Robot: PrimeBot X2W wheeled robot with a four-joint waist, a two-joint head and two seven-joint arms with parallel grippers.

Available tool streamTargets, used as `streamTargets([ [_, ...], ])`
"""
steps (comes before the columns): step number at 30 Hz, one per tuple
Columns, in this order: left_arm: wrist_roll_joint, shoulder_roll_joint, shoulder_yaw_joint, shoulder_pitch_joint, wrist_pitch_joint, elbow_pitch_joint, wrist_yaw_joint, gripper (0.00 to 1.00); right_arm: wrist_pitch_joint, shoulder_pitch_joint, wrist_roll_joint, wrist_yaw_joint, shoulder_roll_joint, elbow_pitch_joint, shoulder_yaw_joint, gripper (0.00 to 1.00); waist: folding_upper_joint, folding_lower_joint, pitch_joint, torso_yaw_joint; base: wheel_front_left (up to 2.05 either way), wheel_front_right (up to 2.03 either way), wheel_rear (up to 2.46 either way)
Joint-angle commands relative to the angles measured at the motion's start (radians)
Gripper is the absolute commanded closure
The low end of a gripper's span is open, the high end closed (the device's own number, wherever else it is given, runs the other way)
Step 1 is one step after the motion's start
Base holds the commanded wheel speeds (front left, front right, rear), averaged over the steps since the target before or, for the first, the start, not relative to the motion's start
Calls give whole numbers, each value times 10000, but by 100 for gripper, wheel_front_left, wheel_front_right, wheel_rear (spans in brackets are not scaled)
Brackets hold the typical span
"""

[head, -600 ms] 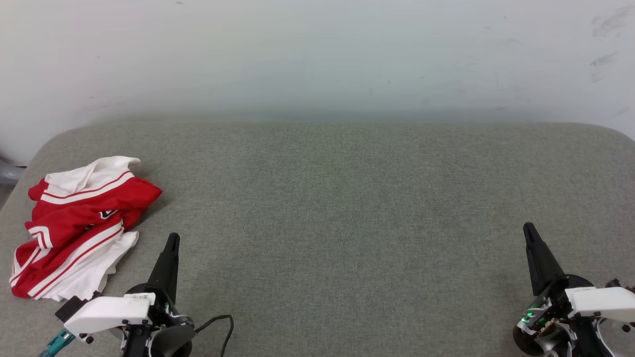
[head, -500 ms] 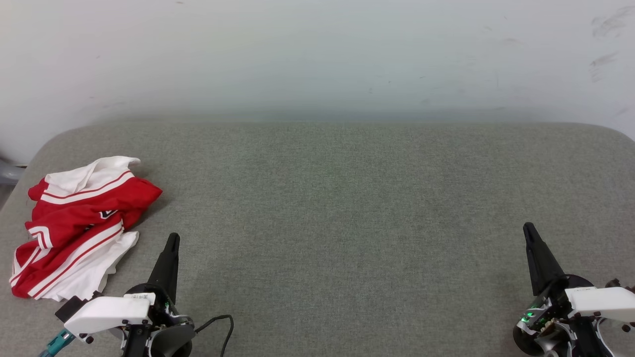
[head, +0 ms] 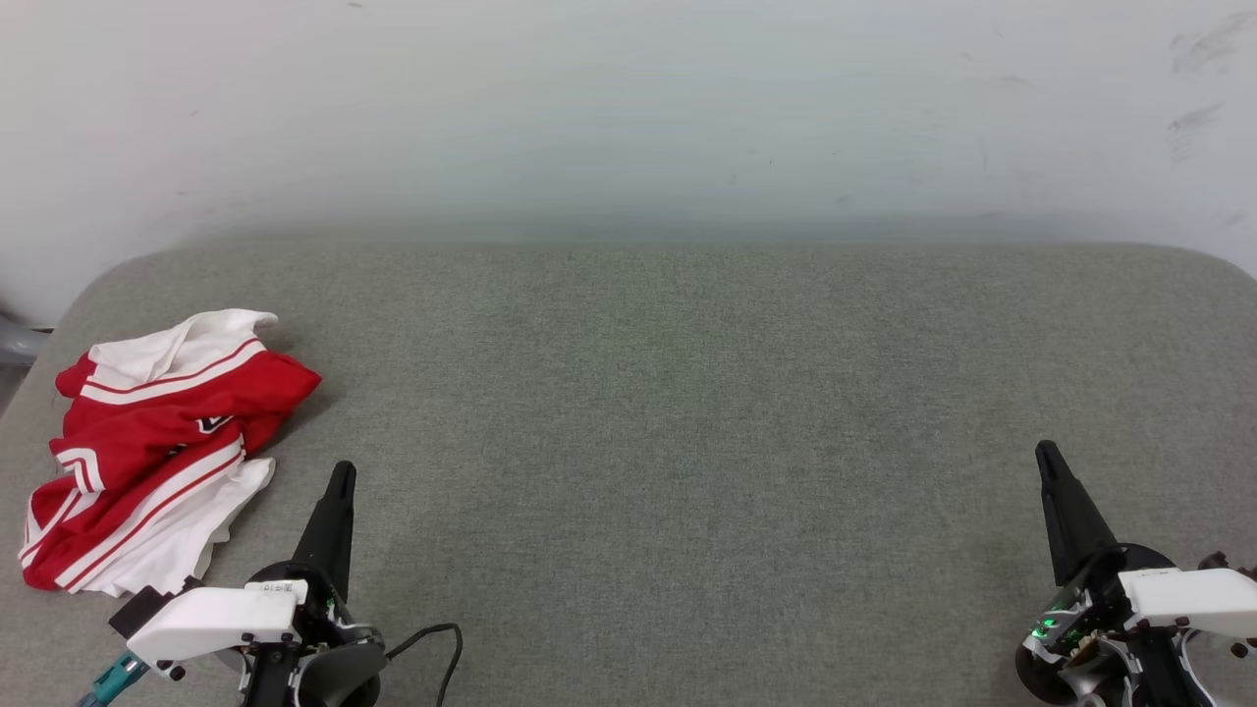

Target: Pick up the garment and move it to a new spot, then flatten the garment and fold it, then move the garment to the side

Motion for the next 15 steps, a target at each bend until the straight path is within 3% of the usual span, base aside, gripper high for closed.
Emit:
streamTargets([
  [1, -22, -12, 26, -62, 19, -12, -26, 100, 10, -116, -58, -3, 37, 11, -8, 100, 0, 0, 0, 0, 0, 0, 0],
  [15, -22, -12, 26, -62, 19, -12, -26, 100, 7, -115, -54, -3, 37, 11, -4, 100, 0, 0, 0, 0, 0, 0, 0],
])
